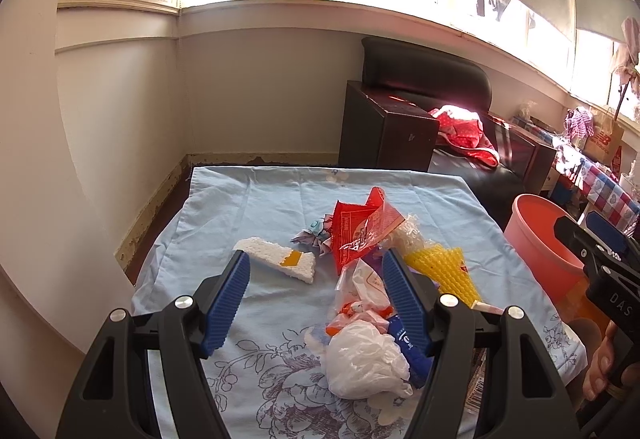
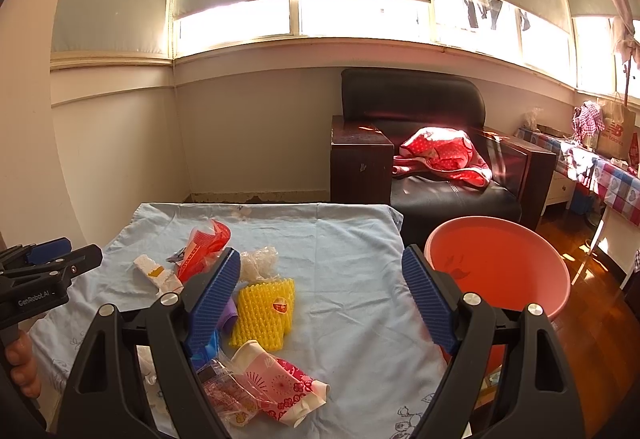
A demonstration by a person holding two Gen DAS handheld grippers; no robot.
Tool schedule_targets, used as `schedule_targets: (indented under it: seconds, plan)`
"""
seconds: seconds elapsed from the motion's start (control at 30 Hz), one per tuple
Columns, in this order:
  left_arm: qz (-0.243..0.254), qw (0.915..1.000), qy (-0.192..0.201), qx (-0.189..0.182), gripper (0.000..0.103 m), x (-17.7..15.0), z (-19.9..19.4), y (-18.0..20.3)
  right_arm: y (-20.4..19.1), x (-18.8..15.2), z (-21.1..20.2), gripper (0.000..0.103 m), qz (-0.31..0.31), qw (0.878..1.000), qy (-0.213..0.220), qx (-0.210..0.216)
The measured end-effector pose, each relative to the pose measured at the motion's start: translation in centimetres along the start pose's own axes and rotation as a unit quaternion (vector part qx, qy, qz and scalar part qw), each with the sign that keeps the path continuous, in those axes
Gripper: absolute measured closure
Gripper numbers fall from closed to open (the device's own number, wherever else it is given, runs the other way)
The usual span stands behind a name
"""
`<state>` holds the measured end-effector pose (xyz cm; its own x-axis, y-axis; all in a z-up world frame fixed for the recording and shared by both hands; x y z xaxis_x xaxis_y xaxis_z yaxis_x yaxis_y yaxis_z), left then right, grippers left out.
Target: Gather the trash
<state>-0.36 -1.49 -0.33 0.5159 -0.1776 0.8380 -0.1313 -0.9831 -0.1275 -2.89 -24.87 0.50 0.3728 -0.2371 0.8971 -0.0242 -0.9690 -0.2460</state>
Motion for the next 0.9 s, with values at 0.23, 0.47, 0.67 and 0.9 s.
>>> schedule_targets:
  seconds: [0.23, 0.47, 0.67, 0.9]
  plan:
    - [-0.005, 1.0, 0.004, -0.004, 0.035, 0.0, -0.1, -0.3, 0.4, -0.1, 0.3, 0.02, 0.007, 1.0, -0.011, 0.003]
    - [-0.007, 0.9998, 0.007, -0.016, 0.035, -0.2, 0.1, -1.2, 0.8, -0.2, 0.6, 0.02, 0.009, 1.0, -0.022, 0.004]
    - [0.005, 0.9984, 0.007, -0.056, 0.035, -0.7, 0.0, -1.8, 1.0, -0.3, 1.1, 0.02, 0.0, 0.999, -0.045, 0.018]
    - [0.021, 0.991, -0.028, -0.129, 0.035, -2.3, 0.6, -1.6, 1.5, -1.4, 1.5, 0.02, -0.019, 0.995, -0.09, 0.041]
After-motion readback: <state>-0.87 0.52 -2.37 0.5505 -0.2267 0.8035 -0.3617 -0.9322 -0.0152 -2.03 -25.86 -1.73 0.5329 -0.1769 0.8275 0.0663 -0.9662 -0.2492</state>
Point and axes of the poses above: each gripper's, at about its wrist camera, not at the fingertips, and z roughly the way its jaws point, y to its right, x to its top, the point moved 1 cm from there along z, roughly the way its jaws point, and after that the axes turned 12 degrees about z, right-handed, at the moved point
